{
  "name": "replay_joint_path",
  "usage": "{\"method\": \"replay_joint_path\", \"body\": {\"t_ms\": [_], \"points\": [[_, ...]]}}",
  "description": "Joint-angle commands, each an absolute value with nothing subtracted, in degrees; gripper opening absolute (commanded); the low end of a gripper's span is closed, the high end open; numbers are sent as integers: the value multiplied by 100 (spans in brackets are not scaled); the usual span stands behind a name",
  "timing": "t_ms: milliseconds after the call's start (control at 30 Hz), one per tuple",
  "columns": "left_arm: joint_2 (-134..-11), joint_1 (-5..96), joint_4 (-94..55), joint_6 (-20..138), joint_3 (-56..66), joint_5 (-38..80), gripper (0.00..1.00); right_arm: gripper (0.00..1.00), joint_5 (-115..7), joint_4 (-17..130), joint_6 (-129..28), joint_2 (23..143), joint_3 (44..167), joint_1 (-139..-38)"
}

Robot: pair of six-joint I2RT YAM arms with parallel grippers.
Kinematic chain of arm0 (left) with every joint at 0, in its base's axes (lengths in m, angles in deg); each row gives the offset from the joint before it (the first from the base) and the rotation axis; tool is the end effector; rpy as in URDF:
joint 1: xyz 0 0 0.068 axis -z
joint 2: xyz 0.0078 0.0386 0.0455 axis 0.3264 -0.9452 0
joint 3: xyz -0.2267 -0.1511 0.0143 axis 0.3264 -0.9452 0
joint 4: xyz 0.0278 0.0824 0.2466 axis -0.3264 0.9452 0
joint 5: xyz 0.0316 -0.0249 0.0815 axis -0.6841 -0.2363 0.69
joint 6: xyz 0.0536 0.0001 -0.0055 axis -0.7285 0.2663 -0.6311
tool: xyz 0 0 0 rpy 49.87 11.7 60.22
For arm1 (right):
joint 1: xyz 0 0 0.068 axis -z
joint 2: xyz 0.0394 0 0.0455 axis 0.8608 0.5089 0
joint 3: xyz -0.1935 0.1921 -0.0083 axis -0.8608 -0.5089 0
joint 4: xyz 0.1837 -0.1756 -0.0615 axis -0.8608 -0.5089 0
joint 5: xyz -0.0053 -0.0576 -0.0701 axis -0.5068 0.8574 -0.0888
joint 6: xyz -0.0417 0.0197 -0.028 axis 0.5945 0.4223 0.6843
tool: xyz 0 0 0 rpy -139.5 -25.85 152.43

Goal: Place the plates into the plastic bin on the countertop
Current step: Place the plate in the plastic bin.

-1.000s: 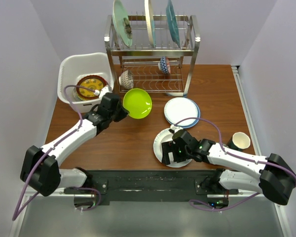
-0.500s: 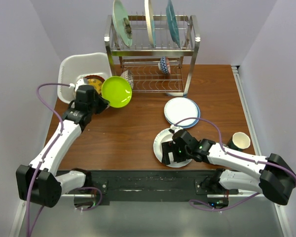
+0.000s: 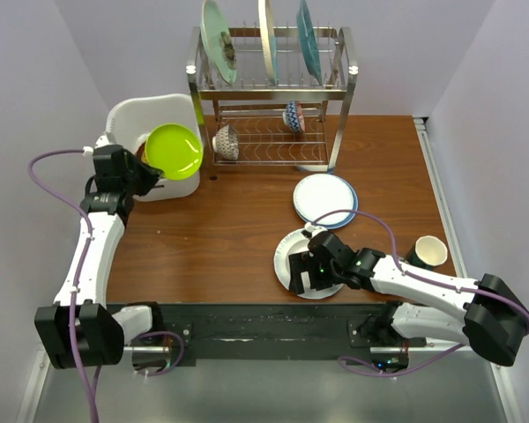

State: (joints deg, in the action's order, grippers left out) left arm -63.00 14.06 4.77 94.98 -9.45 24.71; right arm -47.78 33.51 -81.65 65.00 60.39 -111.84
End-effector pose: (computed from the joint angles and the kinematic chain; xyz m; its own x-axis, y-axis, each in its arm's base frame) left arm 0.2574 0.0197 0.3224 -0.3330 -0.7646 -0.5518 -0.3878 0.6445 -0.6589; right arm 0.1221 0.1599 0.1772 -0.8902 -0.1491 -0.4306 -0.3198 0.8776 0.3572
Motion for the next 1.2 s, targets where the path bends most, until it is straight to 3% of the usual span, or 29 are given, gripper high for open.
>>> {"method": "replay_joint_path", "body": {"t_ms": [0, 400, 1167], "points": [[-6413, 992, 180, 9381, -724, 1938, 0, 99, -4881, 3023, -8248, 6438, 5990, -11188], [-7397, 403, -48, 9249, -188, 1639, 0, 99, -4854, 2988, -8274, 6368, 5902, -11188], [-9489, 288, 119, 9328, 1350, 1393, 0, 99, -4837, 3032, -8256, 6579, 5937, -11188]]}}
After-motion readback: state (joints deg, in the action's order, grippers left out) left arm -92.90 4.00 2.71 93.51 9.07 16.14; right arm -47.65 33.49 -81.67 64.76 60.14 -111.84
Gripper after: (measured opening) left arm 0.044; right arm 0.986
